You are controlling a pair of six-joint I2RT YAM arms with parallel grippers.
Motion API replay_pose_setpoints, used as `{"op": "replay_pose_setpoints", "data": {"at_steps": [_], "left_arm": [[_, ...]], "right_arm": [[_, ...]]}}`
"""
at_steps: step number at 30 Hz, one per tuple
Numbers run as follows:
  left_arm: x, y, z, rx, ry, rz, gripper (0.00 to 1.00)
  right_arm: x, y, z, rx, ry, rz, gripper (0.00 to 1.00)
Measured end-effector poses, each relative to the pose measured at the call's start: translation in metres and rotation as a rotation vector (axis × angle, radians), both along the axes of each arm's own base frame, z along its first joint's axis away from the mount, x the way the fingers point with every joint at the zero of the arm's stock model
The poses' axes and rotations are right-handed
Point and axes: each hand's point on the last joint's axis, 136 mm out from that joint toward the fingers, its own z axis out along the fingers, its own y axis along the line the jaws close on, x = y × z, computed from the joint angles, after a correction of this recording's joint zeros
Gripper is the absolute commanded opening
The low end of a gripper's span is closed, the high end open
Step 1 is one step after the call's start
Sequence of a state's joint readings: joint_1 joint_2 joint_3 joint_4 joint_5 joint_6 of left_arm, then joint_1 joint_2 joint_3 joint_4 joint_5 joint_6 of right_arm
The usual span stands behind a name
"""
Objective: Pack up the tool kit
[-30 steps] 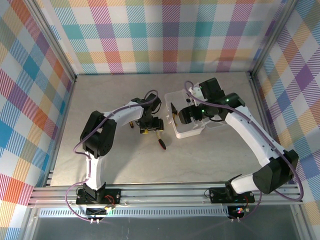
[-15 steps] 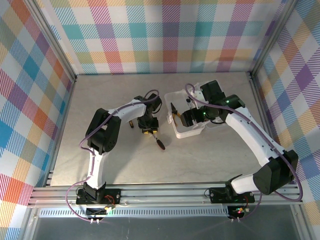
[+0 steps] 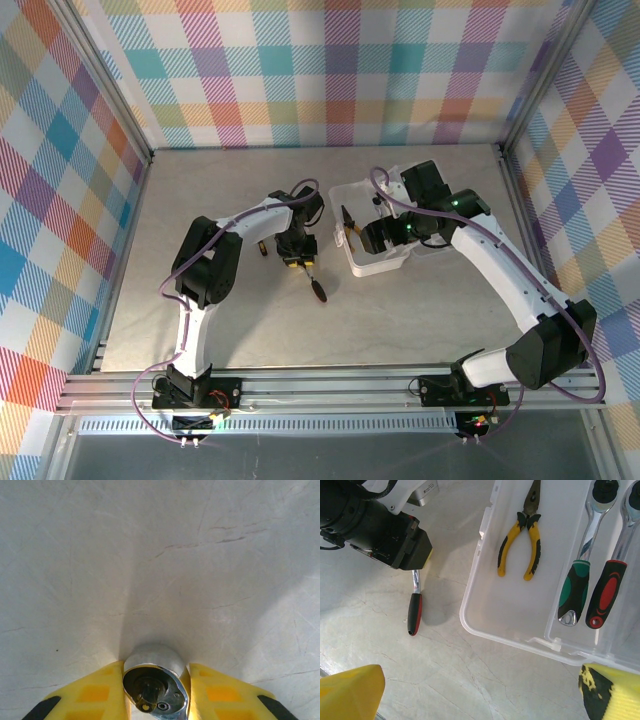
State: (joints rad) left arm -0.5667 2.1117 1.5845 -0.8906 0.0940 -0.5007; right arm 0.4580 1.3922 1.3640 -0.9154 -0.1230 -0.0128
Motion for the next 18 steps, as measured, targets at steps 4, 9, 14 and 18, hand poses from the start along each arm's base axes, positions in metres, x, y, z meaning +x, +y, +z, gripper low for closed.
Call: {"op": "replay_pose_setpoints", "data": {"at_steps": [4, 9, 14, 18], "left_arm": [[0.005, -0.009, 0.006, -0.042, -0.029, -0.030, 0.00], [0.011, -0.019, 0.040, -0.110, -0.091, -0.065, 0.00], [0.020, -0.032, 0.101, -0.221, -0.208, -0.090, 0.00], [0.018, -0.038, 0.138, -0.295, -0.266, -0.103, 0.00]], "right_arm": [[-0.003, 0.004, 0.001, 0.022, 0.011, 0.014, 0.99], [-0.009, 0.013, 0.001, 0.054, 0.033, 0.039, 0.99], [-0.016, 0.029, -0.005, 0.080, 0.063, 0.076, 0.99], [-0.020, 0.043, -0.015, 0.118, 0.096, 0.098, 0.99]]}}
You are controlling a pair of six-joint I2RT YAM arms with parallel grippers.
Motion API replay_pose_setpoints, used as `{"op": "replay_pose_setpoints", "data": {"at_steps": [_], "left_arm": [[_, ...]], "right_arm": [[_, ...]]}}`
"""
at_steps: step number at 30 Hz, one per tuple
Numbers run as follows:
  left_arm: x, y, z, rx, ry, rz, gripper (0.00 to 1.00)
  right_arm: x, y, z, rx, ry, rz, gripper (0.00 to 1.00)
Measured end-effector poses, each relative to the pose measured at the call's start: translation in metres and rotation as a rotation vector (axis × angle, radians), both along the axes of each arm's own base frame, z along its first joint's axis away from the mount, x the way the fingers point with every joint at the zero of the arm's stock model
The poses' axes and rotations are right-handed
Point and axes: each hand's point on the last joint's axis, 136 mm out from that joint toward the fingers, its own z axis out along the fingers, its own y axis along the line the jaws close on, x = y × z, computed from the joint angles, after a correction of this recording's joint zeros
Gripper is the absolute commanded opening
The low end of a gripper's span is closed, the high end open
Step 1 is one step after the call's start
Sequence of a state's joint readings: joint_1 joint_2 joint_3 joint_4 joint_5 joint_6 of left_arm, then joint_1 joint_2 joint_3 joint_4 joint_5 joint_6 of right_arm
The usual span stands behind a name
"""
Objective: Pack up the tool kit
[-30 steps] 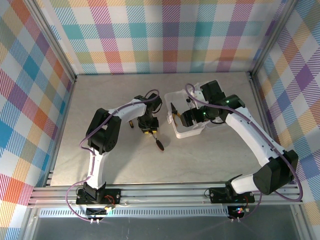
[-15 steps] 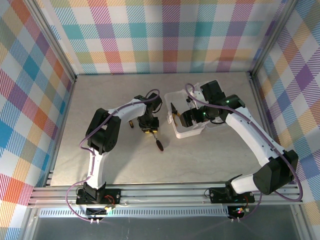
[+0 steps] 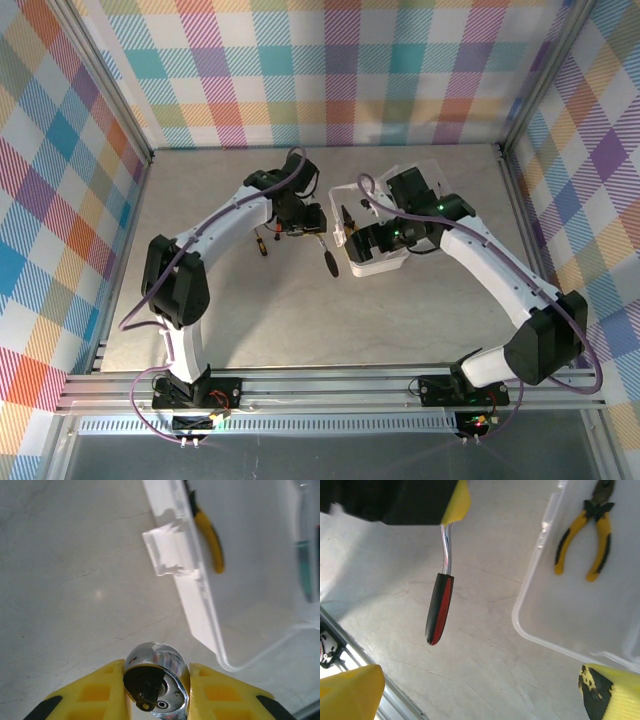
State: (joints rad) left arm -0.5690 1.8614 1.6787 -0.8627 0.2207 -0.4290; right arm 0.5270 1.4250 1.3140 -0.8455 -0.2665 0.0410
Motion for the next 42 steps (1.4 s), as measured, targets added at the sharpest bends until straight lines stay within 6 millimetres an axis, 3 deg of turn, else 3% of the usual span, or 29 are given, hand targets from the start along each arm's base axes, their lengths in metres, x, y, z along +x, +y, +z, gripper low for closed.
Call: {"op": "replay_pose_setpoints", "data": {"at_steps": [4, 14, 24, 25, 26, 28, 31, 34, 36, 39, 42], "left_arm": [[-0.002, -0.005, 0.019, -0.049, -0.021, -0.015, 0.00], [-0.007, -0.010, 0.034, -0.097, -0.029, -0.033, 0.00], [-0.009, -0.010, 0.039, -0.109, -0.031, -0.034, 0.00], [-0.009, -0.011, 0.040, -0.113, -0.030, -0.032, 0.04], [-0.008, -0.011, 0.041, -0.117, -0.037, -0.032, 0.15], [-0.007, -0.012, 0.041, -0.121, -0.042, -0.032, 0.47], [-0.005, -0.010, 0.042, -0.110, -0.059, -0.032, 0.74], [-0.001, 0.007, 0.048, -0.079, -0.088, -0.003, 0.91], [0.004, 0.025, 0.058, -0.078, -0.118, 0.030, 0.97], [0.013, 0.071, 0.074, -0.072, -0.165, 0.125, 1.00], [0.018, 0.115, 0.076, -0.044, -0.186, 0.224, 1.00]], "right_arm": [[-0.001, 0.014, -0.011, 0.035, 0.040, 0.010, 0.98], [0.000, 0.062, -0.029, 0.125, 0.131, 0.027, 0.76], [-0.001, 0.073, -0.030, 0.147, 0.157, -0.002, 0.09], [0.001, 0.071, -0.031, 0.144, 0.159, -0.014, 0.02], [0.002, 0.070, -0.030, 0.146, 0.159, -0.022, 0.00], [0.003, 0.069, -0.029, 0.146, 0.150, -0.027, 0.00], [0.003, 0.068, -0.027, 0.142, 0.139, -0.025, 0.00], [0.006, 0.059, -0.024, 0.131, 0.126, -0.042, 0.00], [0.009, 0.048, -0.022, 0.111, 0.115, -0.061, 0.00], [0.025, 0.018, -0.022, 0.041, 0.085, -0.133, 0.00], [0.045, -0.015, -0.019, -0.046, 0.037, -0.208, 0.00]]}}
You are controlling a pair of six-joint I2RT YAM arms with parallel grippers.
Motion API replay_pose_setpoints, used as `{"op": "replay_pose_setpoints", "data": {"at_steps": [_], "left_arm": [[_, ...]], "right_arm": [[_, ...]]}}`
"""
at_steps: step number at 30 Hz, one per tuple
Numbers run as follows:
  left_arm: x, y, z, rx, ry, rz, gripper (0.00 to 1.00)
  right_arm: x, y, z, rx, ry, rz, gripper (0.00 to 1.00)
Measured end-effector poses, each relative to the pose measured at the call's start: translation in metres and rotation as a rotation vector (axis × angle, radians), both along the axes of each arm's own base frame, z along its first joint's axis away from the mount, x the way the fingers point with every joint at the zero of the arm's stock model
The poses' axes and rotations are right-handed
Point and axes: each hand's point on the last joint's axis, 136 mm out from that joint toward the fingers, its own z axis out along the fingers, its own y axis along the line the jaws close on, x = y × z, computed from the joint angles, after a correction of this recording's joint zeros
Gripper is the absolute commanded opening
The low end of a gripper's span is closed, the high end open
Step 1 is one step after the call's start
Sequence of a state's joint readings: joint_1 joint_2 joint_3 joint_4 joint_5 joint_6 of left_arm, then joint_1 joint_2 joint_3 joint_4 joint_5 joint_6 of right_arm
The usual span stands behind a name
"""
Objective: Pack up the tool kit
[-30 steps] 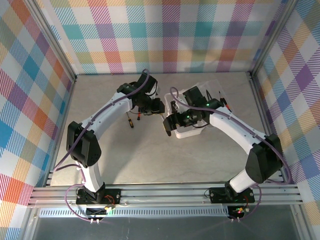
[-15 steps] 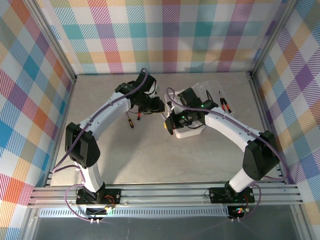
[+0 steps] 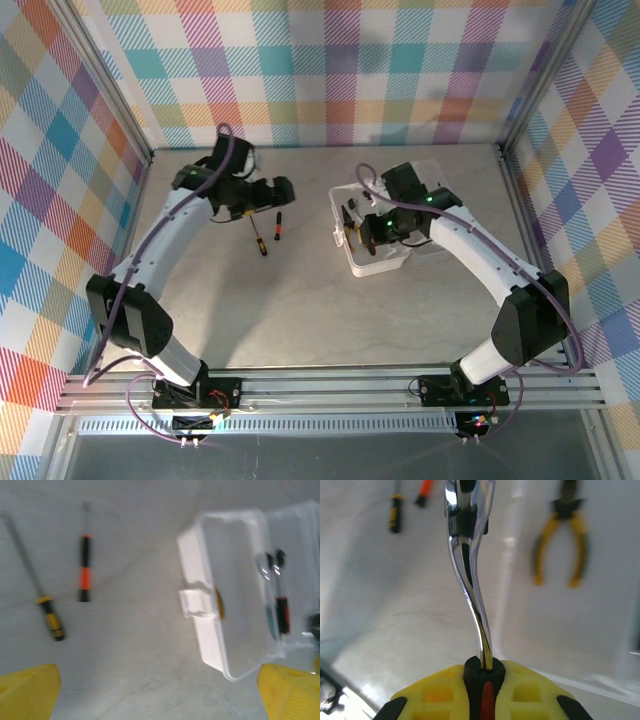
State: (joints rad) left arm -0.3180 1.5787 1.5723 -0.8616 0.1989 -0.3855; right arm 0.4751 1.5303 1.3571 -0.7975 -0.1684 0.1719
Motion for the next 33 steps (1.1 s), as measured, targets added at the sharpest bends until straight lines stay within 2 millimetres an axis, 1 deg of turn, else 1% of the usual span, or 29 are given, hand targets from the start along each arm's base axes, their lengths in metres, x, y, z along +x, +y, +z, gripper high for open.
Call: {"op": "replay_pose_setpoints", "data": {"at_steps": [2, 3, 5, 8, 10, 12, 16, 22, 33], "left_arm": [[-0.003, 0.016, -0.010, 0.019, 0.021, 0.035, 1.00], [-0.007, 0.020, -0.019, 0.030, 0.040, 0.039, 1.00], [-0.015, 0.021, -0.038, 0.044, 0.088, 0.033, 1.00], [-0.028, 0.022, -0.063, 0.055, 0.155, 0.025, 1.00], [-0.032, 0.022, -0.071, 0.055, 0.175, 0.023, 1.00], [-0.032, 0.021, -0.073, 0.047, 0.175, 0.018, 1.00], [-0.027, 0.017, -0.070, 0.029, 0.154, 0.011, 1.00], [-0.026, 0.016, -0.071, 0.026, 0.151, 0.010, 1.00], [-0.025, 0.014, -0.075, 0.019, 0.164, 0.004, 1.00]], "right_arm": [[0.012, -0.020, 0.004, -0.055, -0.029, -0.040, 0.00], [0.019, -0.029, 0.006, -0.083, -0.042, -0.062, 0.00], [0.032, -0.043, 0.005, -0.132, -0.057, -0.089, 0.00], [0.048, -0.057, -0.007, -0.203, -0.053, -0.109, 0.00], [0.054, -0.062, -0.019, -0.247, -0.033, -0.109, 0.00], [0.058, -0.066, -0.032, -0.283, -0.007, -0.105, 0.00], [0.063, -0.068, -0.047, -0.323, 0.021, -0.095, 0.00], [0.071, -0.068, -0.053, -0.340, 0.026, -0.093, 0.00], [0.074, -0.070, -0.071, -0.358, 0.067, -0.093, 0.00]]}}
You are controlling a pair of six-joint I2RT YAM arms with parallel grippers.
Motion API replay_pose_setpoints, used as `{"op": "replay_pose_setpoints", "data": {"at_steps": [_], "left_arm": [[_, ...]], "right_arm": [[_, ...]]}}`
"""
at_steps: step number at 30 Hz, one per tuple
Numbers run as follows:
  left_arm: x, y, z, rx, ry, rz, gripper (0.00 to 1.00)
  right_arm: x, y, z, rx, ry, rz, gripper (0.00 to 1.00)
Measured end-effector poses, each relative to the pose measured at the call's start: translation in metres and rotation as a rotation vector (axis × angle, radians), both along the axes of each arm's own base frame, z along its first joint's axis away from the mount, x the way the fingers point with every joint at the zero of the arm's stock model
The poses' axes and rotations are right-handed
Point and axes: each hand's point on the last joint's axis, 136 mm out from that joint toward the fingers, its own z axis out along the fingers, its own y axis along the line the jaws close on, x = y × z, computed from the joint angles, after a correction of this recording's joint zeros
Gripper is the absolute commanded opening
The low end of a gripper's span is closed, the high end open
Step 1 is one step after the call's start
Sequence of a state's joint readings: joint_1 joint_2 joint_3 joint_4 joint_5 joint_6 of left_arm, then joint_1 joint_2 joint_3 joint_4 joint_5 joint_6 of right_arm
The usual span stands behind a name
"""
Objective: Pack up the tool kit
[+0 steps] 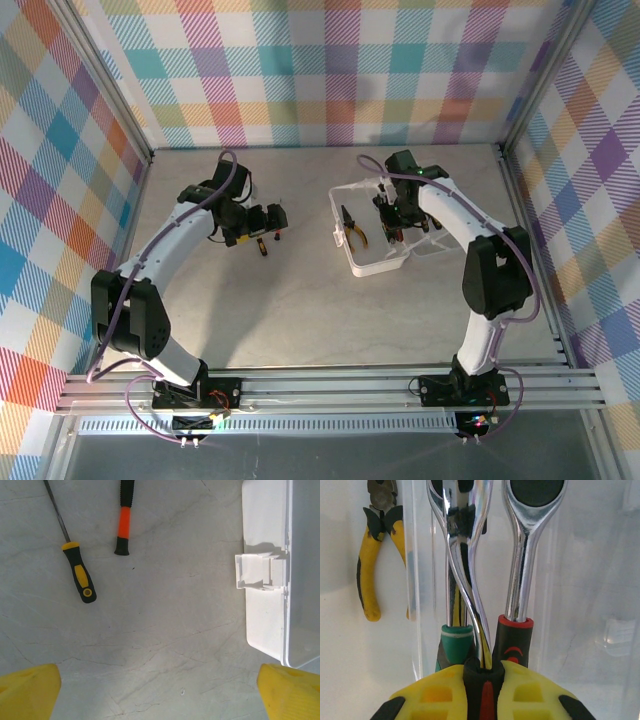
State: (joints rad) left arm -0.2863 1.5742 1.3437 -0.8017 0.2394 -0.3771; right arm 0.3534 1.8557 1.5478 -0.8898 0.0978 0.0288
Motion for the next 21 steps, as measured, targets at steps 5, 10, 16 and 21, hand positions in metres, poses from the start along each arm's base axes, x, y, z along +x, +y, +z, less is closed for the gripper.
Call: {"op": "replay_pose_setpoints", "data": {"at_steps": [5, 10, 16, 21], "left_arm": [[0.000, -0.001, -0.003, -0.002, 0.011, -0.002, 1.00], [0.000, -0.001, -0.004, -0.002, 0.012, -0.003, 1.00], [0.001, -0.001, -0.007, 0.000, 0.021, -0.003, 1.00], [0.001, -0.001, -0.008, 0.001, 0.023, -0.003, 1.00]], "right_arm": [[0.002, -0.002, 0.000, -0.007, -0.007, -0.011, 0.00], [0.007, -0.007, 0.001, -0.036, -0.032, -0.031, 0.00], [0.014, -0.015, 0.003, -0.079, -0.063, -0.052, 0.00], [0.016, -0.021, 0.003, -0.110, -0.076, -0.063, 0.00]]}}
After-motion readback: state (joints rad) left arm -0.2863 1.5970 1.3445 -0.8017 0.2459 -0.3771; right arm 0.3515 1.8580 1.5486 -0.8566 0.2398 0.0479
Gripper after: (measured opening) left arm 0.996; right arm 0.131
